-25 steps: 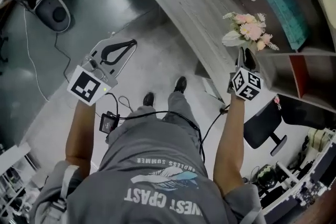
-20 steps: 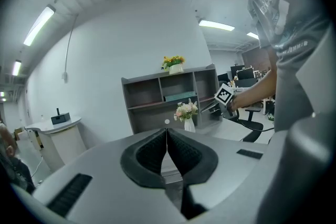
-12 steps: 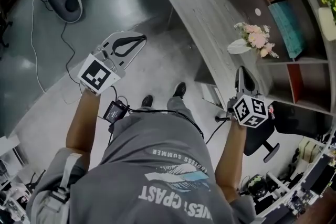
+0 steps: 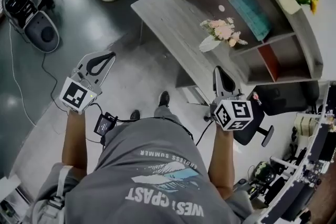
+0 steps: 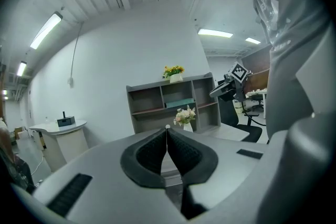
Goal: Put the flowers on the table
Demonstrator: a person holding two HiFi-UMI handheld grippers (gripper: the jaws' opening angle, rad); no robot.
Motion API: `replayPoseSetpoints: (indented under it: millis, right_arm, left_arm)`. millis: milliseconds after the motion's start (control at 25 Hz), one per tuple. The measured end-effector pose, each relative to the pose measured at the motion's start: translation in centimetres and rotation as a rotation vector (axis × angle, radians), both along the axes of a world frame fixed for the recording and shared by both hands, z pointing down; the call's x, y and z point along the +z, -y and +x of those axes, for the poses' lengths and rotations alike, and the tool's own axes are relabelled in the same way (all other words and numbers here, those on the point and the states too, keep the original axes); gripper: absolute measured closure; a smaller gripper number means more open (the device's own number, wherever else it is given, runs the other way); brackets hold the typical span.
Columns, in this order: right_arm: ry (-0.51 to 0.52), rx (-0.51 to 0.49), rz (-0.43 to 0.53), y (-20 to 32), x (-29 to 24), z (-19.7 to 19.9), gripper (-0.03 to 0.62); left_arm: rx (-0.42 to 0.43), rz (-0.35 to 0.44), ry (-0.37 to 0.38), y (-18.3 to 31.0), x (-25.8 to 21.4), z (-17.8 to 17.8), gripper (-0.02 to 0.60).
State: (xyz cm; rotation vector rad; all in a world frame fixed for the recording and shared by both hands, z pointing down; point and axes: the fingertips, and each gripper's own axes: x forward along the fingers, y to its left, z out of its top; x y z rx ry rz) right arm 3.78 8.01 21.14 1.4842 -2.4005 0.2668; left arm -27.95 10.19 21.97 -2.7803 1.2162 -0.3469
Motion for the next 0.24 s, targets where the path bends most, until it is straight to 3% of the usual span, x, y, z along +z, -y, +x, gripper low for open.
replayPoseSetpoints:
  millis: [240]
  right_arm:
    - [-0.012,-0.001,-0.021,-2.0,0.4,-0.1,0.568]
  left_arm:
    - [-0.004,0.006,-0.003,-2.0,0.3,-0.4,0.565]
